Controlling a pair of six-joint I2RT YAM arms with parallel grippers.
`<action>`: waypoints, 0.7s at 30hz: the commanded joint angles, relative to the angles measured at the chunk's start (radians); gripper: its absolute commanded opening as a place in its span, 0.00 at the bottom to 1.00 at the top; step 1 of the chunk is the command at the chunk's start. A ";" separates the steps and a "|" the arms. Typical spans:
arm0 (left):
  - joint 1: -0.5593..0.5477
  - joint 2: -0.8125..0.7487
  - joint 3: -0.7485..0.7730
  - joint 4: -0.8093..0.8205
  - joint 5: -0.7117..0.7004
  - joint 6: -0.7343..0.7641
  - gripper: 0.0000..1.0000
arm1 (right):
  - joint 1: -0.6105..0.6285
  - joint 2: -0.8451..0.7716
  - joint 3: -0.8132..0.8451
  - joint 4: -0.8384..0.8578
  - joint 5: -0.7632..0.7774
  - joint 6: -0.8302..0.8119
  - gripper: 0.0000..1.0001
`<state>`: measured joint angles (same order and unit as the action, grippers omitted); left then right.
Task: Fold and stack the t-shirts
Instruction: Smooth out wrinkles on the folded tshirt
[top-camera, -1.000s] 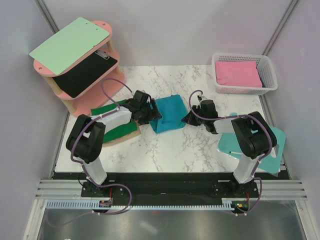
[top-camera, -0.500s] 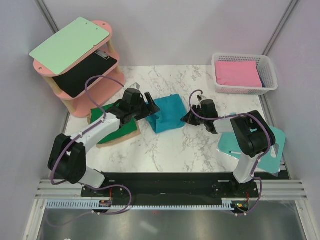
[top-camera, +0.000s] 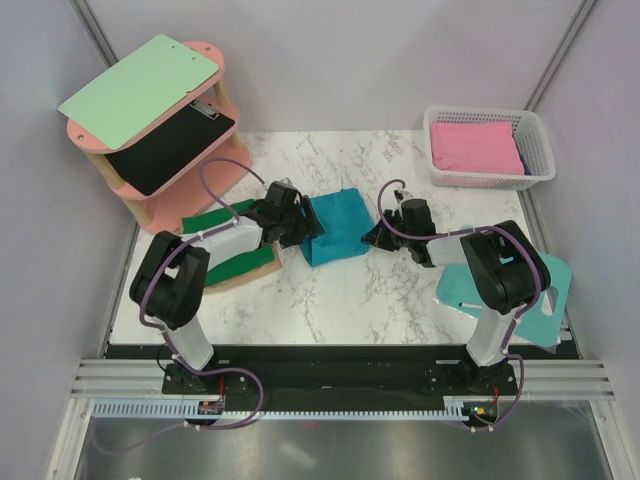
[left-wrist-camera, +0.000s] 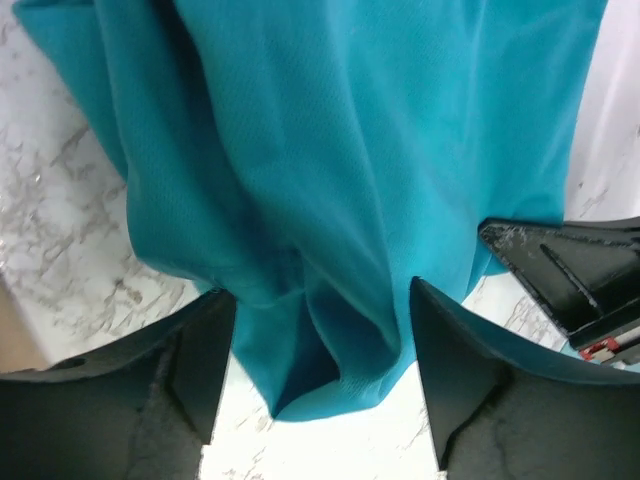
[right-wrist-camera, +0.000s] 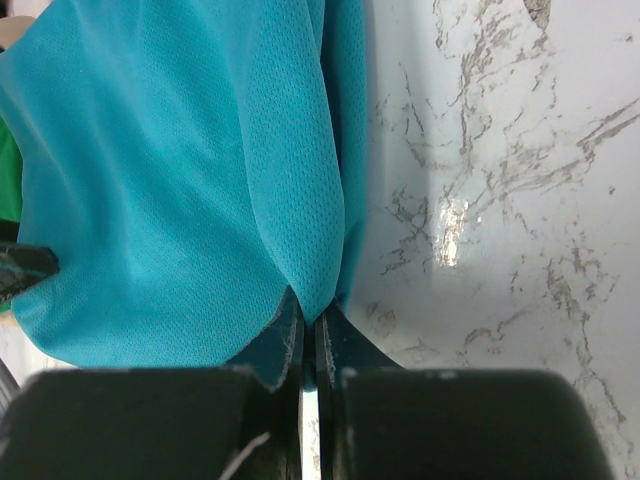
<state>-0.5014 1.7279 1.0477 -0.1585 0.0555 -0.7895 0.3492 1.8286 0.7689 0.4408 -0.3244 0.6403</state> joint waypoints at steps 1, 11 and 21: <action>-0.003 0.030 0.071 0.092 0.017 -0.027 0.70 | -0.001 0.026 0.017 -0.036 -0.010 -0.019 0.08; -0.003 0.012 0.019 0.088 0.060 -0.033 0.08 | -0.003 -0.158 0.013 -0.149 0.036 -0.073 0.98; -0.003 0.002 -0.055 0.091 -0.003 -0.050 0.02 | -0.003 -0.266 0.102 -0.172 0.078 -0.123 0.98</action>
<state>-0.5014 1.7573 1.0119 -0.0940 0.0883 -0.8078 0.3492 1.5558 0.8028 0.2661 -0.2554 0.5491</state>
